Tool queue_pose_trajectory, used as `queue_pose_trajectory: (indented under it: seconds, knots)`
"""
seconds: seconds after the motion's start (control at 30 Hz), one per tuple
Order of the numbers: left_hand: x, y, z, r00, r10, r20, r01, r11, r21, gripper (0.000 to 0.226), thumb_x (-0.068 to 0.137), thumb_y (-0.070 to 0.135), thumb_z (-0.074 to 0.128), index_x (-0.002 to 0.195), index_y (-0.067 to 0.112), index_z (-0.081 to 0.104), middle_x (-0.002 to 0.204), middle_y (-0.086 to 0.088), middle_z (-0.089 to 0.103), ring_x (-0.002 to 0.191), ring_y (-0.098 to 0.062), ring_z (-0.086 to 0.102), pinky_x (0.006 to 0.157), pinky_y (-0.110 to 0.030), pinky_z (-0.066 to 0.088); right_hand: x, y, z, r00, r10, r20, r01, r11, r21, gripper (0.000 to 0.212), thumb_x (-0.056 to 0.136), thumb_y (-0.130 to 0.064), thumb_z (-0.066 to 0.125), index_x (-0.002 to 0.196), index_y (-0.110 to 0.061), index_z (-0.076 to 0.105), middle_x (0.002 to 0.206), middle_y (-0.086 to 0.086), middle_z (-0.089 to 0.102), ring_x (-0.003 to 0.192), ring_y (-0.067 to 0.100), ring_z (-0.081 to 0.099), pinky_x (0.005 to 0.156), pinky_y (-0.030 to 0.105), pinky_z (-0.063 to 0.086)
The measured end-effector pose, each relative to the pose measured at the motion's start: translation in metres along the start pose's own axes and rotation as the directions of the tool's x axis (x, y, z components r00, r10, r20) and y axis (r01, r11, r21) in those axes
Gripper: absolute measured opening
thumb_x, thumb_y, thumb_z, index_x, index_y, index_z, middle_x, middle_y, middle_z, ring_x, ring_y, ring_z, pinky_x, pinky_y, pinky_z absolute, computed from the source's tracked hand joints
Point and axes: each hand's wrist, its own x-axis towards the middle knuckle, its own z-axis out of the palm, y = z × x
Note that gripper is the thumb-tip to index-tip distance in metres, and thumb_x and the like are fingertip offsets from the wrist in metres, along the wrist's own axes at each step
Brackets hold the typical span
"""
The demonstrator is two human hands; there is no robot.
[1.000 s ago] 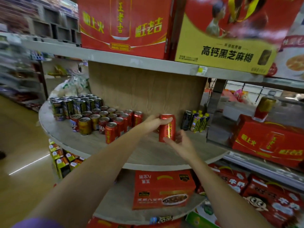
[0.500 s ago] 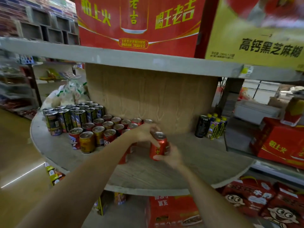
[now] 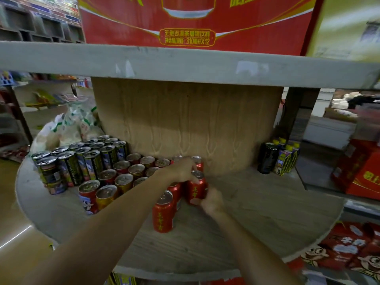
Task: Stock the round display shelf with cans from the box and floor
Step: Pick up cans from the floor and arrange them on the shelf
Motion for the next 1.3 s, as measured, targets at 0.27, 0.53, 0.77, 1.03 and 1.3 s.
queue_pose_trajectory:
  seconds: [0.27,0.53,0.77,1.03,1.3]
  knots:
    - [0.032,-0.013,-0.012,0.998,0.056,-0.013,-0.056,0.998,0.008,0.054,0.065,0.026,0.089,0.114,0.014,0.070,0.111,-0.003,0.063,0.104,-0.019,0.058,0.093,-0.035,0.049,0.043,-0.012,0.005,1.000,-0.002,0.012,0.002,0.998,-0.062,0.057,0.063,-0.015,0.090,0.114,-0.015,0.066,0.114,0.004,0.070,0.108,0.020,0.064,0.094,0.032,0.051]
    - [0.040,-0.014,-0.018,0.993,0.117,0.024,-0.117,0.993,-0.005,0.049,0.062,0.017,0.091,0.106,0.014,0.068,0.088,0.006,0.058,0.087,-0.013,0.057,0.077,-0.027,0.045,0.054,-0.004,0.010,0.999,0.030,0.028,-0.031,0.999,0.021,0.056,0.057,-0.014,0.093,0.106,-0.019,0.066,0.108,0.000,0.071,0.102,0.017,0.065,0.094,0.035,0.053]
    - [0.026,0.003,-0.006,0.991,0.134,0.005,-0.133,0.976,0.173,0.049,0.075,0.017,0.083,0.119,0.020,0.064,0.111,0.001,0.058,0.100,-0.017,0.054,0.094,-0.040,0.050,0.045,0.013,0.007,0.992,0.125,0.023,-0.127,0.982,0.142,0.067,0.052,-0.021,0.094,0.113,-0.013,0.070,0.110,0.000,0.072,0.102,0.018,0.067,0.098,0.036,0.052]
    - [0.026,0.088,0.039,0.926,0.376,0.025,-0.365,0.879,0.307,0.013,0.082,0.024,0.069,0.093,0.017,0.069,0.099,-0.003,0.068,0.095,-0.022,0.062,0.082,-0.034,0.050,-0.008,0.074,-0.085,0.934,0.180,-0.309,-0.129,0.975,0.180,0.024,0.071,-0.009,0.084,0.083,-0.014,0.064,0.092,0.004,0.069,0.092,0.019,0.065,0.089,0.028,0.050]
    - [0.020,0.212,0.176,0.802,0.537,0.262,-0.494,0.842,-0.216,0.011,0.080,0.014,0.078,0.087,0.009,0.072,0.080,-0.005,0.069,0.073,-0.012,0.058,0.070,-0.027,0.048,-0.120,0.208,-0.185,0.743,0.284,-0.606,-0.305,0.950,0.072,0.012,0.081,-0.005,0.061,0.090,-0.012,0.065,0.083,0.007,0.068,0.075,0.023,0.062,0.066,0.032,0.051]
